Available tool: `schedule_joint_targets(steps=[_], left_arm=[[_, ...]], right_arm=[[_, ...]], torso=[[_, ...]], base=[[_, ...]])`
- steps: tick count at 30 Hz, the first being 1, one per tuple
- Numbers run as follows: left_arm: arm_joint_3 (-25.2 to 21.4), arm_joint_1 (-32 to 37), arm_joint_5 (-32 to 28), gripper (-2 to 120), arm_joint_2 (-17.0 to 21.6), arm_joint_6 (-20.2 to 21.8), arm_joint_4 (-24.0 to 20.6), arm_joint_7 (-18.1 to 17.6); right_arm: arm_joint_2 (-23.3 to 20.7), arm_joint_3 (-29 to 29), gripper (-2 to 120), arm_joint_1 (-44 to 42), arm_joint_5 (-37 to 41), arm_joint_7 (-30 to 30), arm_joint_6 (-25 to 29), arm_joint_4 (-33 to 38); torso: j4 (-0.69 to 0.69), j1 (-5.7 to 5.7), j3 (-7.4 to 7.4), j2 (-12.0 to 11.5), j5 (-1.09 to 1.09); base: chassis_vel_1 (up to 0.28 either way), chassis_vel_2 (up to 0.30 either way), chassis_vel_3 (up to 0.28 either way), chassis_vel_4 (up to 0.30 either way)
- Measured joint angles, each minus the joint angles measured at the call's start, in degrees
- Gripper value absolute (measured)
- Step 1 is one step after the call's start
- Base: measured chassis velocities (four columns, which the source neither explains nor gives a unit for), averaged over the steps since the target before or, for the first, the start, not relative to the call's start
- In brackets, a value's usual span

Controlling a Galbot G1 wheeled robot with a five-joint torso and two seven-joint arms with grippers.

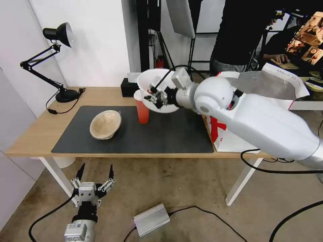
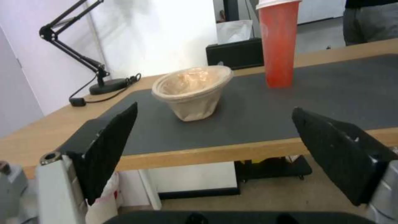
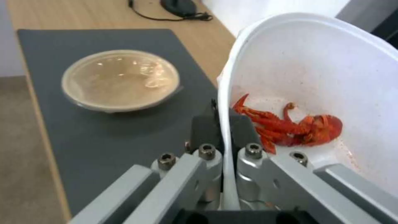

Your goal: Pick up the trash from the table and place it into the takeout bag.

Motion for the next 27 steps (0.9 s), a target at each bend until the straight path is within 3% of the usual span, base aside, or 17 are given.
schedule_joint_targets(steps=[27], left_arm=[[-0.2,0.1,-0.1,100,0.0,-0.2,-0.5,0.0]], right_arm=[[-6.5,1.0,0,7.1,2.0,-3.4,0.0,-4.8]], torso=[[0.0,0.0,0.0,0.0,0.0]], base=[[0.0,0.0,0.0,0.0]])
